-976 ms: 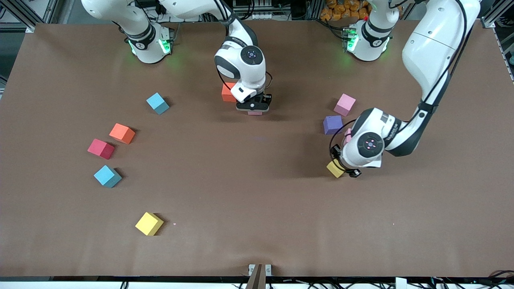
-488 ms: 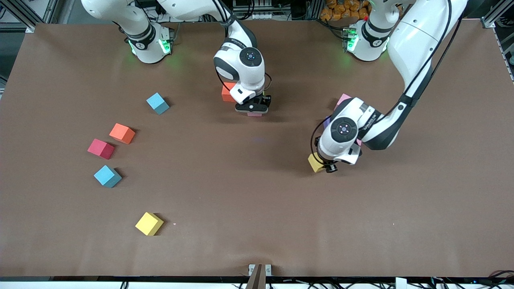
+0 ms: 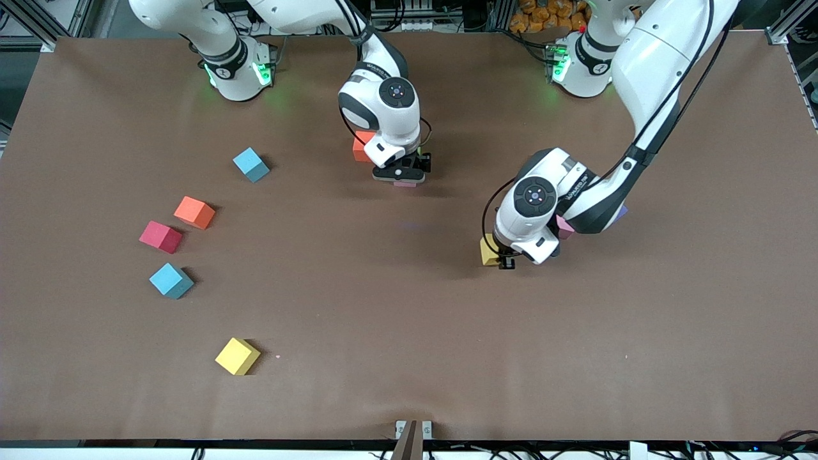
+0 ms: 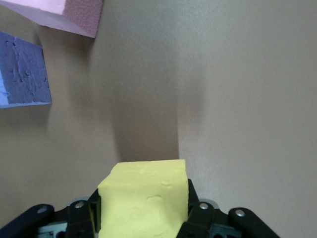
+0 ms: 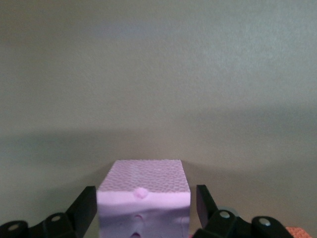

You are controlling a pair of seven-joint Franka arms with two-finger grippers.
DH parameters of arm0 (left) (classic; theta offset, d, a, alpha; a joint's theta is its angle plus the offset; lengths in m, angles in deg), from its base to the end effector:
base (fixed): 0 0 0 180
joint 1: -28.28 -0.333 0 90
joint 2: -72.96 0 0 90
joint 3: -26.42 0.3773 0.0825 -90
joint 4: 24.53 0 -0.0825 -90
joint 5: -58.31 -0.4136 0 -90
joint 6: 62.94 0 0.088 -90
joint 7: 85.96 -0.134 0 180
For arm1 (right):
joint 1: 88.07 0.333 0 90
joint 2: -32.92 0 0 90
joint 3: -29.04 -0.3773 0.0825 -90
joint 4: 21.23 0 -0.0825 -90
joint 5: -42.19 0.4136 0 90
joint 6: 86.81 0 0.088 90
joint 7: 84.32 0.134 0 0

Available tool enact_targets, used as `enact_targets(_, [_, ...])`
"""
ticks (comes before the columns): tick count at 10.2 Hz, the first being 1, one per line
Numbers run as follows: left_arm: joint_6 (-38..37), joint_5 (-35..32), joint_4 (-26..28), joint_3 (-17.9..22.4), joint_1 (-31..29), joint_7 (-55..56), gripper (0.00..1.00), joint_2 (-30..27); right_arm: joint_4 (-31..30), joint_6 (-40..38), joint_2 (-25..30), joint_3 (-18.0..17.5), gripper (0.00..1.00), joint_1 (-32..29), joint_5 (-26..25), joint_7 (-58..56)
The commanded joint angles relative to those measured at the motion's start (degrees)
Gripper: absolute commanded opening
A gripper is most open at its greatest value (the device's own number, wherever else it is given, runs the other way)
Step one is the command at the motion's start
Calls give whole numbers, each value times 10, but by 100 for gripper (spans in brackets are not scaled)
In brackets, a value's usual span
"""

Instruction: Form number 2 with 11 blocks

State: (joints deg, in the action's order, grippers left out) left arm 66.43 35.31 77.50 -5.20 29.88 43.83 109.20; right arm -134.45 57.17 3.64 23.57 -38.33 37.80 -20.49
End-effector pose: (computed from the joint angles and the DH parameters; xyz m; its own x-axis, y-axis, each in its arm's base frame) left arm 0.6170 -0.3395 0.2421 0.0697 0.9975 0.0081 0.9969 -0.0693 -0.0380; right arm 0.3822 0.5447 0.2136 0.9947 -0.1019 0.0130 -0.1015 -0.9945 -0.0261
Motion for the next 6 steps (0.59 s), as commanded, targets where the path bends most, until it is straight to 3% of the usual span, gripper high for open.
enact_targets(1, [-1,-12,-3,-5,10,-88,39,-2,-5,-20,54,-9,95,-34,-11,5])
enact_targets(3, [-1,-11,-16,-5,19,-145,40,0,-5,-62,103,-9,100,-54,-11,-15])
enact_targets(5, [-1,-6,-38,-6,33,-199,40,4,-4,-136,151,-10,100,-120,-11,-113])
enact_targets(6, [-1,-11,-51,-5,51,-225,40,9,-3,-137,158,-10,100,-162,-11,-173])
